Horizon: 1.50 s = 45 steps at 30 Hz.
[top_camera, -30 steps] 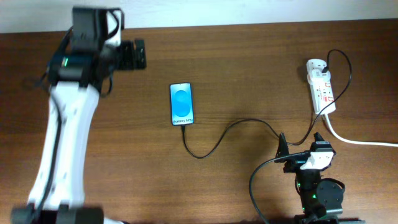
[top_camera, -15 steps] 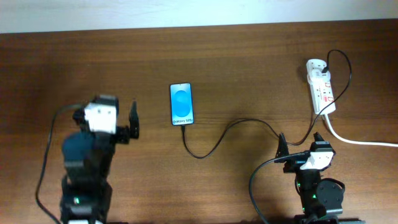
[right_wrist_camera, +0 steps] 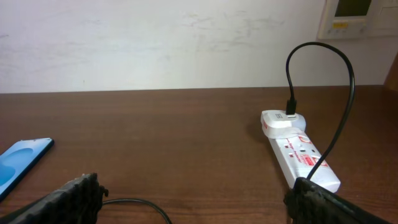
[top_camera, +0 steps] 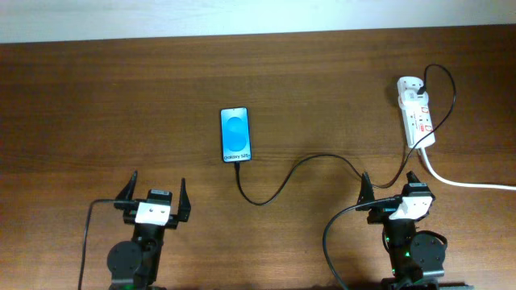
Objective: Plug charger to phone and switch on socket
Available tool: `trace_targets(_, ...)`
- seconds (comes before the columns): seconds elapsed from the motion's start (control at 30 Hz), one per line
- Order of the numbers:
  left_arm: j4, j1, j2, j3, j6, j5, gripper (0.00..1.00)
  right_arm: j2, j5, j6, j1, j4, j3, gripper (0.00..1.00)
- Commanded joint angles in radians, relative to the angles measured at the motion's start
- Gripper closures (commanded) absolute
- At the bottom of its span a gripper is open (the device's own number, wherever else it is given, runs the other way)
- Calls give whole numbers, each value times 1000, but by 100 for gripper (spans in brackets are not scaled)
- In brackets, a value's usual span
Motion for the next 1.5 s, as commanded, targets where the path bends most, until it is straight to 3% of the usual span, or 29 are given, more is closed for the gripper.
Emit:
trace_targets(0.0, -79, 6, -64, -6, 16, -19, 1, -8, -2, -7, 2, -5, -7, 2)
trace_targets(0.07, -203, 6, -137, -6, 16, -18, 1, -8, -2, -7, 2, -5, -7, 2)
trace_targets(1.47, -205, 7, -185, -5, 15, -22, 1, -8, -2, -7, 2, -5, -7, 2)
